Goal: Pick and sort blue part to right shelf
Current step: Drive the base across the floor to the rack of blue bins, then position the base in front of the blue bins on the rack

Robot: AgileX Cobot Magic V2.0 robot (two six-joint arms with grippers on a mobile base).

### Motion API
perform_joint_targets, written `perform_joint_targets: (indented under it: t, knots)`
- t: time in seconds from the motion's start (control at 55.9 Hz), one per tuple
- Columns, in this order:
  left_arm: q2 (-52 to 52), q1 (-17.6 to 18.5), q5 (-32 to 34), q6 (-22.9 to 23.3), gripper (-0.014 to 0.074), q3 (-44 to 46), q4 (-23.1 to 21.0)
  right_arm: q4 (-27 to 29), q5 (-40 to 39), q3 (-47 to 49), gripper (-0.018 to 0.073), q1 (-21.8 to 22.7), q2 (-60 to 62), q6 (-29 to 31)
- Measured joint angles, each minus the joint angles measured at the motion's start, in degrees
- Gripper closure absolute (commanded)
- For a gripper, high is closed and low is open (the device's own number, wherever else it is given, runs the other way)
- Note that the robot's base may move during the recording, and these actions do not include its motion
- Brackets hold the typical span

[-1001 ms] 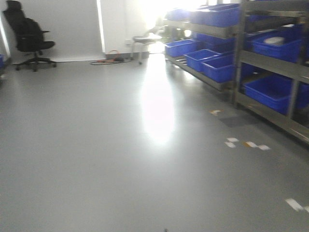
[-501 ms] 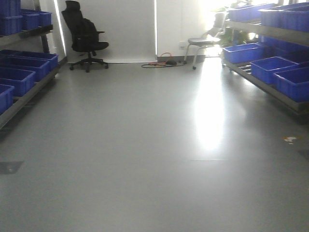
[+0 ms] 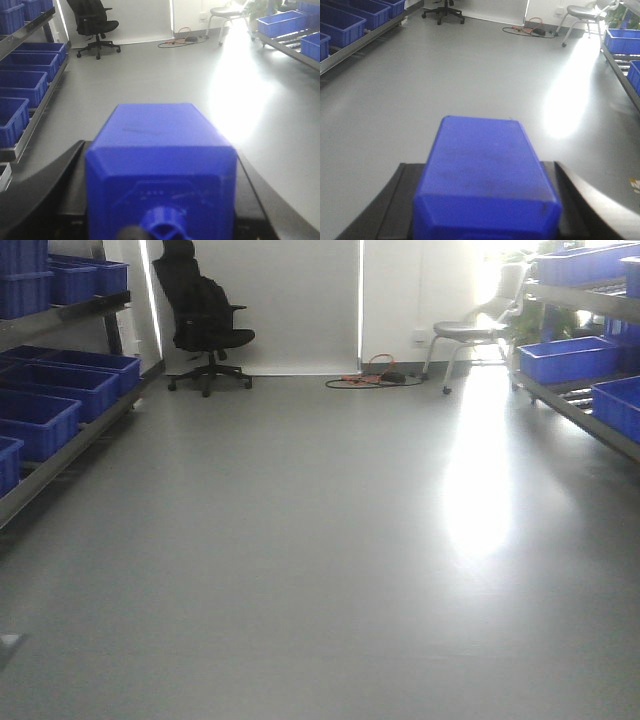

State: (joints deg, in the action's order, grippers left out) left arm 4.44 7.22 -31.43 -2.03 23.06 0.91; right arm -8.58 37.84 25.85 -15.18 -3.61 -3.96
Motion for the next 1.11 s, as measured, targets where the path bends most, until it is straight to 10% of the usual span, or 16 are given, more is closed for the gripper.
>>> perform_joint_targets:
  t: [1.108]
  knots:
    - [0.00,0.00,0.00,0.00,0.0220,0.00,0.00,0.00,0.00,0.00,0.0350,0.00,0.00,0.00]
